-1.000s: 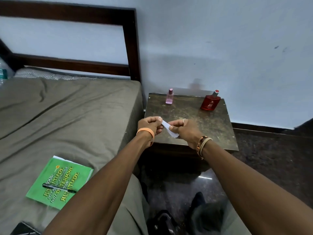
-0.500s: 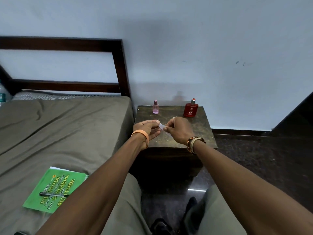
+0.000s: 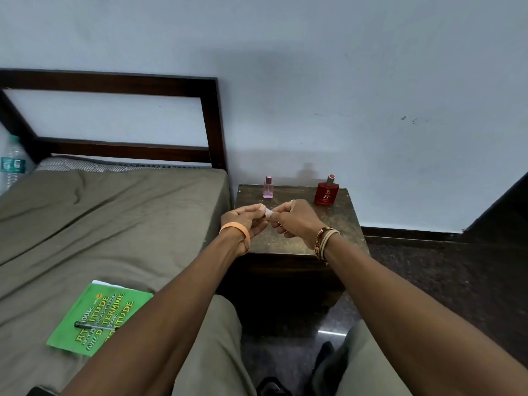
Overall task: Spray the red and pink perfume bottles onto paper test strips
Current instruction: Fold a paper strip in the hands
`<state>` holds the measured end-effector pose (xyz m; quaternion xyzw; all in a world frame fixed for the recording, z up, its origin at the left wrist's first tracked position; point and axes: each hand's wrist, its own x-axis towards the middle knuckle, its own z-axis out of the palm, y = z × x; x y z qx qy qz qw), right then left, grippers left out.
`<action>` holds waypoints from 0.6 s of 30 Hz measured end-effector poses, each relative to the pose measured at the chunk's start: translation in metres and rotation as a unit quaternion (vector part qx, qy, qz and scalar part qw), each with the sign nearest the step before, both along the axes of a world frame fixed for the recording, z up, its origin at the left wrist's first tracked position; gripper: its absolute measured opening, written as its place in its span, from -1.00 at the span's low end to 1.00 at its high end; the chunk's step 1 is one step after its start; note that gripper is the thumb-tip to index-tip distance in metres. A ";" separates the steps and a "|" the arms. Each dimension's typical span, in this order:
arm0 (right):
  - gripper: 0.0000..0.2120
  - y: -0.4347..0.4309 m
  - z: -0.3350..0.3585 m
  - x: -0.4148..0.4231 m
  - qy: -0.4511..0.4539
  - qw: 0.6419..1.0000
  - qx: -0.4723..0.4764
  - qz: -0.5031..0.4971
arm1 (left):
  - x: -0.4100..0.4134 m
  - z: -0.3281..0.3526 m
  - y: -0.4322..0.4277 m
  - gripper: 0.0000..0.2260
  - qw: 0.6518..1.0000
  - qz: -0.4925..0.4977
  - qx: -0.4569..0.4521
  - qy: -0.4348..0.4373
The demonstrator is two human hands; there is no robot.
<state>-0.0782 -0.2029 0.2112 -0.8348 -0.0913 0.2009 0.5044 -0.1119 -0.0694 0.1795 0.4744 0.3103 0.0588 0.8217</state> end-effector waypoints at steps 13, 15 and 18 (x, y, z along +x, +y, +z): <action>-0.89 0.008 -0.004 0.019 -0.128 0.981 -0.133 0.060 | 0.005 -0.004 0.007 -0.94 0.995 -0.083 0.044 0.009; -0.86 0.010 -0.006 0.022 -0.154 0.971 -0.165 0.072 | 0.006 -0.005 0.008 -0.94 0.995 -0.089 0.052 0.009; -0.77 0.013 -0.011 0.026 -0.185 0.957 -0.208 0.084 | 0.009 -0.011 0.010 -0.92 0.994 -0.095 0.059 0.007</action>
